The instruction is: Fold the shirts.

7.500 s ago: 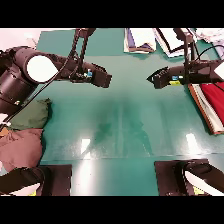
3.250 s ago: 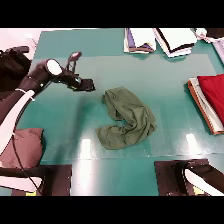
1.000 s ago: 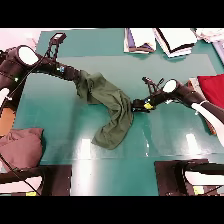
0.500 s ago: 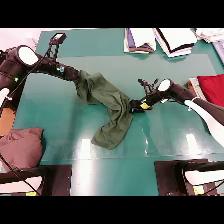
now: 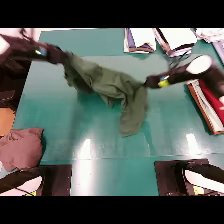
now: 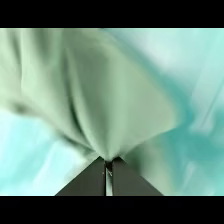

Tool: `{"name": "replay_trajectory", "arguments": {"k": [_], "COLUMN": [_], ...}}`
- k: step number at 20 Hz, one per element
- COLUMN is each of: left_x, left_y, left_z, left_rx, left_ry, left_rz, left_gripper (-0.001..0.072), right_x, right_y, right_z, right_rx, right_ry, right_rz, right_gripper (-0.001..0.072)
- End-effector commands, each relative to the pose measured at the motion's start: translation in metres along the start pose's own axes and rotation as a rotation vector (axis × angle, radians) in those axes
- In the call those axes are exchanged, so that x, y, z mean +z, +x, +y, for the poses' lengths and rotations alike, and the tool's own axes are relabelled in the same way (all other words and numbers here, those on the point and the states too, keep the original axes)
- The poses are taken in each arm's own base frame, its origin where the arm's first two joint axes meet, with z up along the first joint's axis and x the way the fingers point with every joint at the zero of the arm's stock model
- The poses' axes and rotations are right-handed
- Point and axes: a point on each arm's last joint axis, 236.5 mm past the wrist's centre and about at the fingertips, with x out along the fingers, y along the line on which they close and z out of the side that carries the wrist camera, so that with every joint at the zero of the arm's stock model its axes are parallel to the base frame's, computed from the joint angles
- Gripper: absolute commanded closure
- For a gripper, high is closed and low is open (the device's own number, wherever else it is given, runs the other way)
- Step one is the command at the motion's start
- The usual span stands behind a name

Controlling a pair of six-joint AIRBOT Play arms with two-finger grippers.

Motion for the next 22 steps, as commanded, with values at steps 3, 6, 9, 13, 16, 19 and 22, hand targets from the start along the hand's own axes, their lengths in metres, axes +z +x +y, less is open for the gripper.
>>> {"name": "replay_trajectory", "arguments": {"k": [3, 6, 9, 13, 16, 19, 22], "left_x": [0.093, 0.104, 0.107, 0.066, 0.001, -0.086, -0.134], "left_y": [-0.180, -0.250, -0.287, -0.230, -0.131, -0.023, 0.061], "left_z": [-0.042, -0.064, -0.075, -0.067, -0.045, -0.017, 0.022], "left_rx": [0.039, 0.036, 0.032, 0.004, -0.027, -0.036, 0.031], "left_ry": [0.111, 0.144, 0.144, 0.124, 0.051, -0.033, -0.025], "left_rz": [-0.407, -0.540, -0.607, -0.365, -0.060, 0.217, 0.290], "left_gripper": [0.0684, 0.0685, 0.0684, 0.0685, 0.0685, 0.0684, 0.0683], "right_x": [0.051, 0.055, 0.060, 0.072, 0.079, 0.065, 0.056], "right_y": [-0.180, -0.239, -0.276, -0.261, -0.189, -0.085, 0.003], "right_z": [0.044, 0.066, 0.079, 0.071, 0.039, -0.008, -0.055], "right_rx": [-0.087, -0.110, -0.125, -0.109, -0.086, -0.123, -0.187], "right_ry": [-0.172, -0.206, -0.210, -0.148, -0.066, -0.002, 0.034], "right_rz": [-0.321, -0.421, -0.485, -0.400, -0.216, 0.023, 0.135], "right_gripper": [0.0698, 0.0699, 0.0699, 0.0699, 0.0699, 0.0699, 0.0698]}}
